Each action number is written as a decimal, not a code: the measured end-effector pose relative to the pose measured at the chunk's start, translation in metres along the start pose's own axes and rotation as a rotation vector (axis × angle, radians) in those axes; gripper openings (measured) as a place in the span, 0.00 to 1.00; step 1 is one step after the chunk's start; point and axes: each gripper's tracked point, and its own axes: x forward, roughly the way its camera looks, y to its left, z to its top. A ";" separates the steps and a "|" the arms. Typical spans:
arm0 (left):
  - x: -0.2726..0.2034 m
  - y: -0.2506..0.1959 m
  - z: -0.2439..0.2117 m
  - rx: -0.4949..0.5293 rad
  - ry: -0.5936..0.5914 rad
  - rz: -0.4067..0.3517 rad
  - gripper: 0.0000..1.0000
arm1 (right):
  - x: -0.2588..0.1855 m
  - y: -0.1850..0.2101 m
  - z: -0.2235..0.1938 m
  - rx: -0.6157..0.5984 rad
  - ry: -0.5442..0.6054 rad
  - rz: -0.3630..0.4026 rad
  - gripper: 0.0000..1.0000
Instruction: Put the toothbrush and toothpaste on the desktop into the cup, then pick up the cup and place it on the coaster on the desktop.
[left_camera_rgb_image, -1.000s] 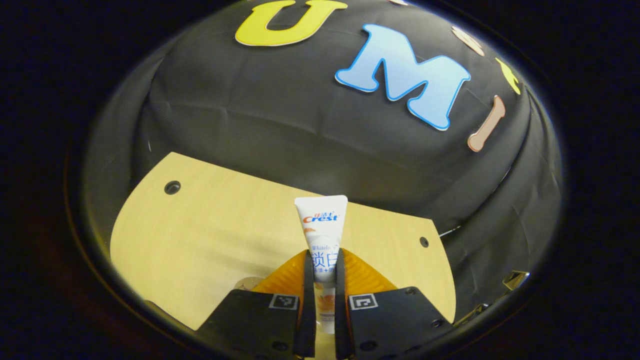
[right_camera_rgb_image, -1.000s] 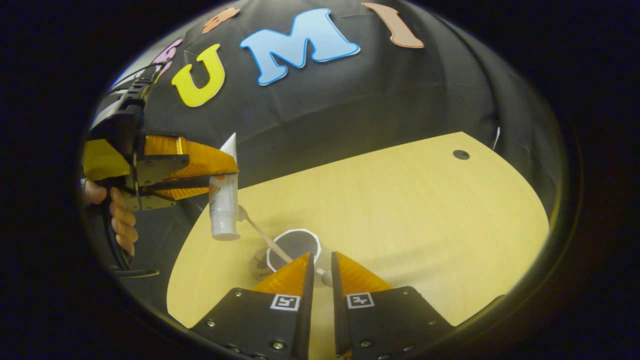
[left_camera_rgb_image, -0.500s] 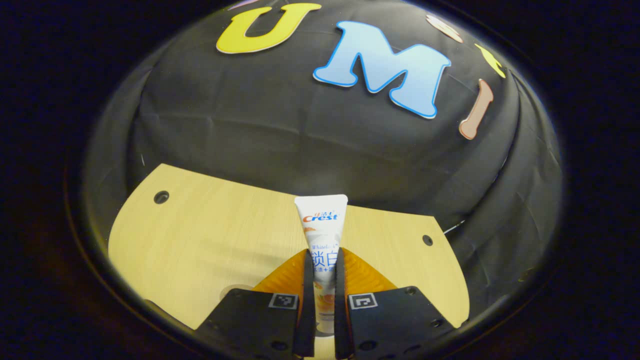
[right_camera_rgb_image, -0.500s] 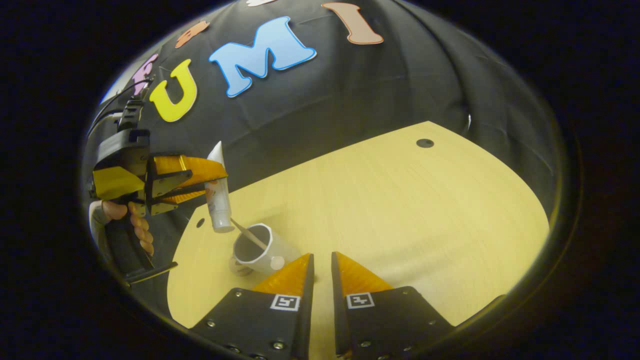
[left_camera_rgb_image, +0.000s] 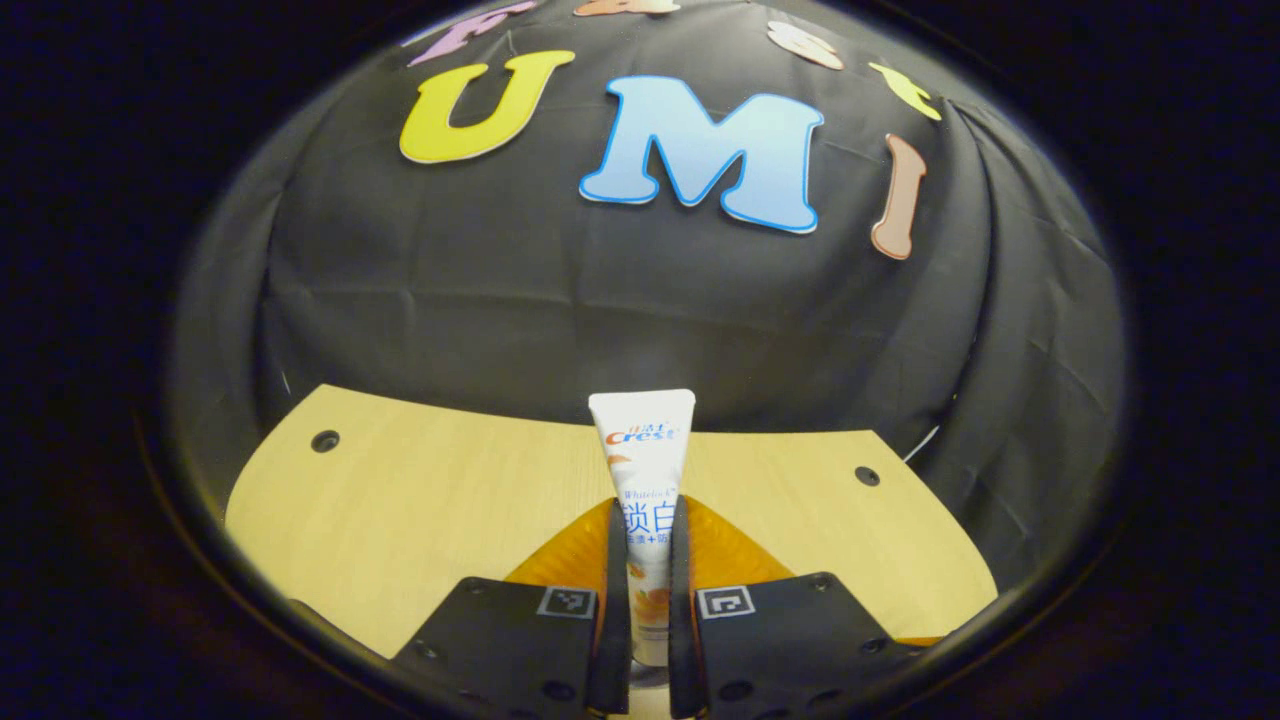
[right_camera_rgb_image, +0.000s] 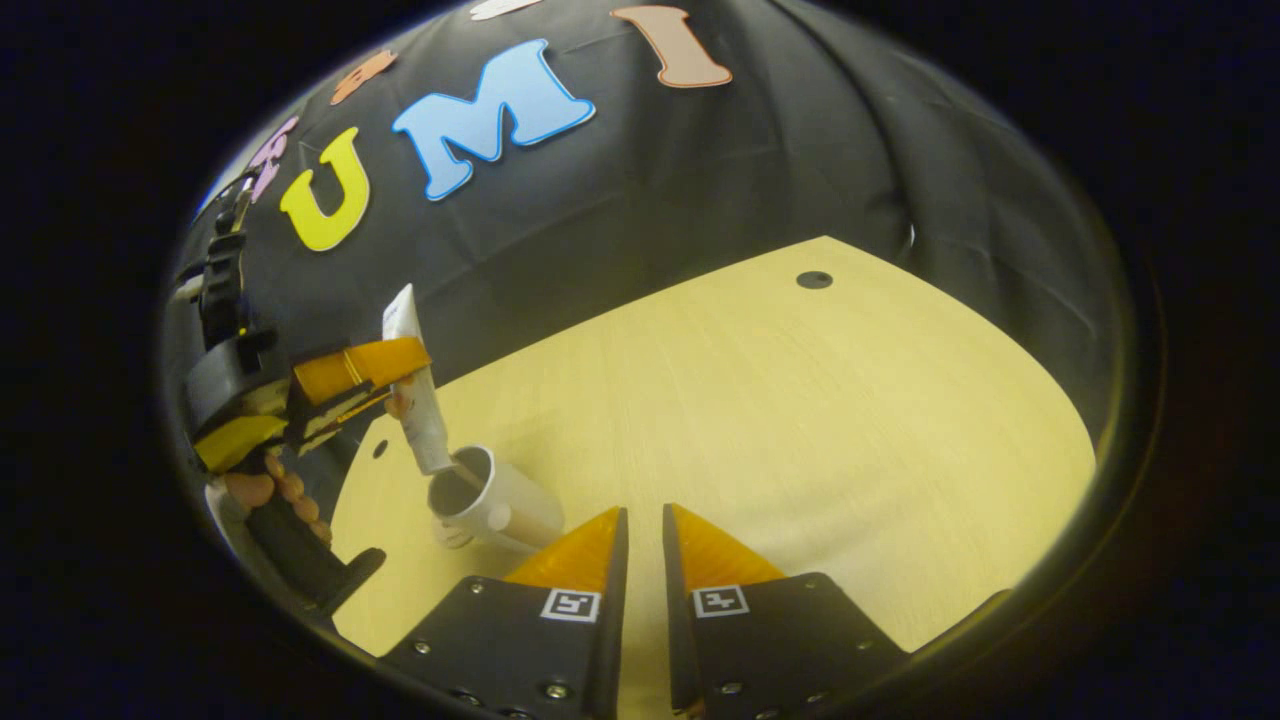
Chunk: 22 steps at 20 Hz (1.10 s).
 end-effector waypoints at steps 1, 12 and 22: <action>0.000 0.001 -0.003 0.011 -0.014 0.010 0.23 | -0.001 -0.002 0.000 -0.004 0.002 -0.001 0.19; -0.012 0.005 -0.045 0.063 -0.083 0.071 0.23 | -0.001 -0.020 -0.018 -0.024 0.029 -0.012 0.19; -0.022 0.007 -0.058 0.101 -0.116 0.110 0.36 | 0.006 -0.017 -0.024 -0.034 0.050 0.003 0.19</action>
